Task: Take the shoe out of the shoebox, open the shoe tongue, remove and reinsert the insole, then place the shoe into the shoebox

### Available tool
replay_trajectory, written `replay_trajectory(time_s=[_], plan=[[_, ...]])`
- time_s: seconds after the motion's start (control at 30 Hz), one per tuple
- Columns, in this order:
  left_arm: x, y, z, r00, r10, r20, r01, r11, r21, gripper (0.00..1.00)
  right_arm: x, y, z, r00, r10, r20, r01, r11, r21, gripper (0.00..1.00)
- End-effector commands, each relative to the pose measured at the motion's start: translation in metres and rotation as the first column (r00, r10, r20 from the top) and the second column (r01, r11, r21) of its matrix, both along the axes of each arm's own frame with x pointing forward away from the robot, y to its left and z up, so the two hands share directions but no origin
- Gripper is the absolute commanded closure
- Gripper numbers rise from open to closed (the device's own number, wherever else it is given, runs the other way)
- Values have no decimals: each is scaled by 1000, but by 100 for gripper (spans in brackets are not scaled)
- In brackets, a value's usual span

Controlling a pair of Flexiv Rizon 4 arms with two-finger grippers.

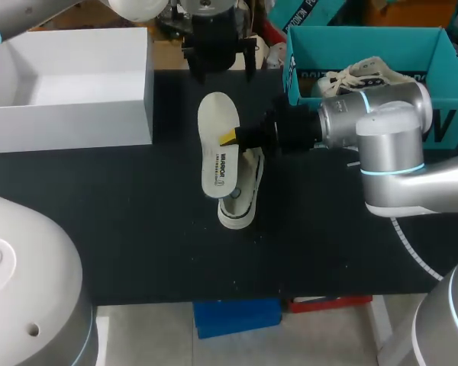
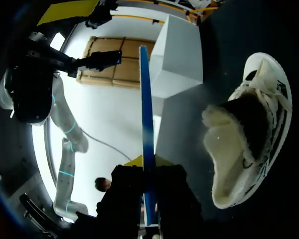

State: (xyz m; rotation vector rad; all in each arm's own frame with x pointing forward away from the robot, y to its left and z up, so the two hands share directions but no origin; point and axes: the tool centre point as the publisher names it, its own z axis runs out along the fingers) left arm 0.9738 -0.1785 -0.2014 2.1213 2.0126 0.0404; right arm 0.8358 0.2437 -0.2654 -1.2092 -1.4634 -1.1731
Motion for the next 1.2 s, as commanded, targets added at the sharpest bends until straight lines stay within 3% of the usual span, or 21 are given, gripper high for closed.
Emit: replay_trajectory(time_s=[0.03, 0.37, 0.83, 1.2], plan=[[8, -4, -4, 1000, -4, -11, 3, 1000, -1, 0, 0, 1, 0, 1000, -1, -1, 1, 1000, -3, 100], [-14, 4, 1, 1000, 13, -9, -13, 1000, -4, 0, 0, 1, 0, 1000, -1, -1, 1, 1000, -3, 100], [-94, 8, -2, 1000, 9, -23, -9, 1000, -1, 0, 0, 1, 0, 1000, -1, -1, 1, 1000, -3, 100], [-148, 27, -12, 998, 32, -61, -32, 999, 3, 0, 0, 1, 0, 1000, -1, -1, 1, 1000, -3, 100]])
